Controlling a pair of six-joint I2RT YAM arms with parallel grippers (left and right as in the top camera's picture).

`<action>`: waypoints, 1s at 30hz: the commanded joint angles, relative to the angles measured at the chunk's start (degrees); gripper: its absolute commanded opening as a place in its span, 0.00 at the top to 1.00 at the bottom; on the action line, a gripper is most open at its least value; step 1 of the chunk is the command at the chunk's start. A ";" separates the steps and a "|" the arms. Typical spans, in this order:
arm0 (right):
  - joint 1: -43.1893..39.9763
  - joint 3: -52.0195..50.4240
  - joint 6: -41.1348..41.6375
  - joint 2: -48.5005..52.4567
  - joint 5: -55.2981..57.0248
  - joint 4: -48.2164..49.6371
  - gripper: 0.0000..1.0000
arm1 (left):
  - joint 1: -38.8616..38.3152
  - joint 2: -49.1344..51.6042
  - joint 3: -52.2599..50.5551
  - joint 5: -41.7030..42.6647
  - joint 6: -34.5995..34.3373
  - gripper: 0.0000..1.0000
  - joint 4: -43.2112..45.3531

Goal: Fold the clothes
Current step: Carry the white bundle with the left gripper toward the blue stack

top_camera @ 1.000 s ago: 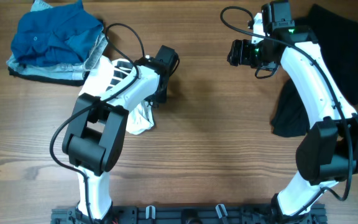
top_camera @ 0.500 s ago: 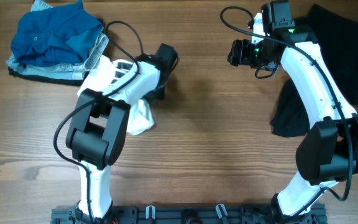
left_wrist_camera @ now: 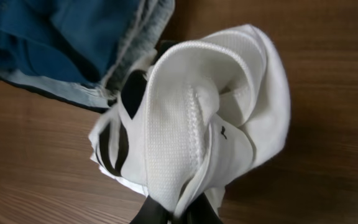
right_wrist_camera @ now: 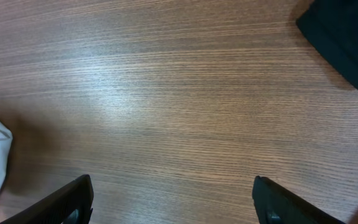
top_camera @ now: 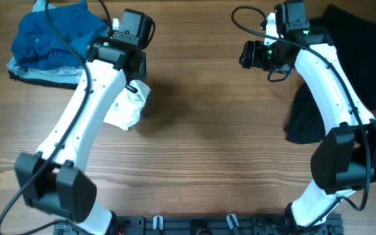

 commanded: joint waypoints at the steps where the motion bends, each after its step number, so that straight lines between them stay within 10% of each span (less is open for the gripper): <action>1: -0.15 0.70 0.35 -0.74 0.94 0.39 0.17 | 0.37 -1.62 0.90 -2.32 3.23 0.96 0.70; 10: -0.15 0.70 0.28 -0.74 0.96 0.15 0.17 | 0.37 4.35 0.87 -2.14 7.76 0.95 -5.31; 19: -0.15 0.70 -0.70 -0.74 0.96 0.15 0.17 | 0.37 14.21 0.87 5.70 12.20 0.63 -7.17; 30: -0.15 0.70 -1.16 -0.74 0.98 0.35 0.17 | 0.37 22.32 -3.50 13.16 12.22 0.51 -7.06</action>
